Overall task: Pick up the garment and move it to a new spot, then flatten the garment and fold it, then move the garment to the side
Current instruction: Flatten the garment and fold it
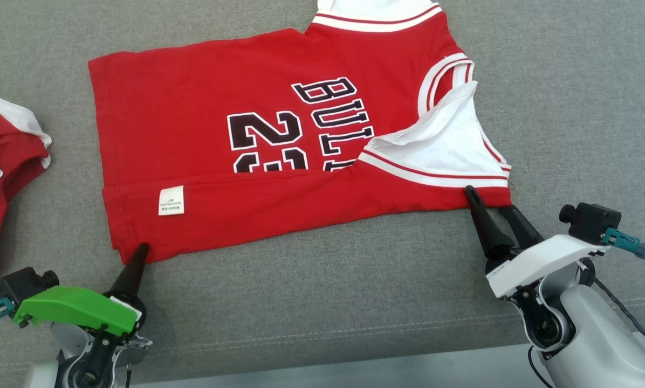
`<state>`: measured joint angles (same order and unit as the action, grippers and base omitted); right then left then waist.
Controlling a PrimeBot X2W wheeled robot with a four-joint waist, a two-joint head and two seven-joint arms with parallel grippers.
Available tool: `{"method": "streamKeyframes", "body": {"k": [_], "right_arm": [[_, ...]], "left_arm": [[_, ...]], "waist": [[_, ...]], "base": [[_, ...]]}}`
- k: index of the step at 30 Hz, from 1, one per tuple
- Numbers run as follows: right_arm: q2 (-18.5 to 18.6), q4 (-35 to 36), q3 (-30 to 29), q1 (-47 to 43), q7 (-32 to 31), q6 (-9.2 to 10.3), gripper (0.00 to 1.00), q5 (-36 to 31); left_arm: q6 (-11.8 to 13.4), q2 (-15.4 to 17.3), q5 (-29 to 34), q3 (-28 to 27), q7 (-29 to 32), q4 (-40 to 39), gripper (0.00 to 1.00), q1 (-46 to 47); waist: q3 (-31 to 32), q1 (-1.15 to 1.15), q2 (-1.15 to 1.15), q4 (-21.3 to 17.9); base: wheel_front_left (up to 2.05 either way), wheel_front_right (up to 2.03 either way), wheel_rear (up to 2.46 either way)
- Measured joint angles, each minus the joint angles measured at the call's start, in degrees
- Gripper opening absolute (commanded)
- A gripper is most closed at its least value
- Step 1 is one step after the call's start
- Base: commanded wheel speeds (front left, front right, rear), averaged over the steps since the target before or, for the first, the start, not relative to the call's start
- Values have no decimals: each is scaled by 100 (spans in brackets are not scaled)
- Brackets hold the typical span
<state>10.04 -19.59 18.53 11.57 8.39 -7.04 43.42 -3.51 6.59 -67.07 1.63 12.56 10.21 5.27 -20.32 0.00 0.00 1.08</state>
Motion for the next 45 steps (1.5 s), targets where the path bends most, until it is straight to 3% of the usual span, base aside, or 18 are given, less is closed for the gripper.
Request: {"method": "streamKeyframes", "body": {"k": [2, 5, 7, 9, 23, 33, 45], "right_arm": [[-1, -23, -4, 35, 10, 0, 87, 0], [2, -78, -10, 88, 15, 1, 33, 0], [1, -113, -5, 96, 15, 1, 8, 0], [-1, -137, -4, 97, 15, 1, 0, 0], [53, -204, -75, 72, 118, -1, 0, 202], [7, 449, -108, -72, -15, -1, 0, 788], [223, 898, -113, -1156, -215, 9, 0, 904]], "left_arm": [[0, 0, 2, -3, -9, -14, 0, 0], [0, 0, 19, -23, -53, -16, 0, 0], [0, 0, 19, -32, -58, -16, 0, 0], [0, 0, 19, -35, -60, -15, 0, 1], [-8, -29, 18, -141, -237, 3, 0, -7], [-52, -44, 9, -207, -338, -426, 0, -236], [193, -169, 10, -278, -461, -683, 0, -1093]], "waist": [[-4, 0, 0, 4], [-11, 0, 0, 15], [-13, 0, 0, 21], [-14, 0, 0, 26], [239, 0, 0, 21], [678, 0, 0, 4], [864, 0, 0, -41]], "base": [[0, 0, 0], [0, 0, 0], [0, 0, 0], [0, 0, 0], [0, 0, 0], [0, 0, 0], [0, 0, 0]]}}
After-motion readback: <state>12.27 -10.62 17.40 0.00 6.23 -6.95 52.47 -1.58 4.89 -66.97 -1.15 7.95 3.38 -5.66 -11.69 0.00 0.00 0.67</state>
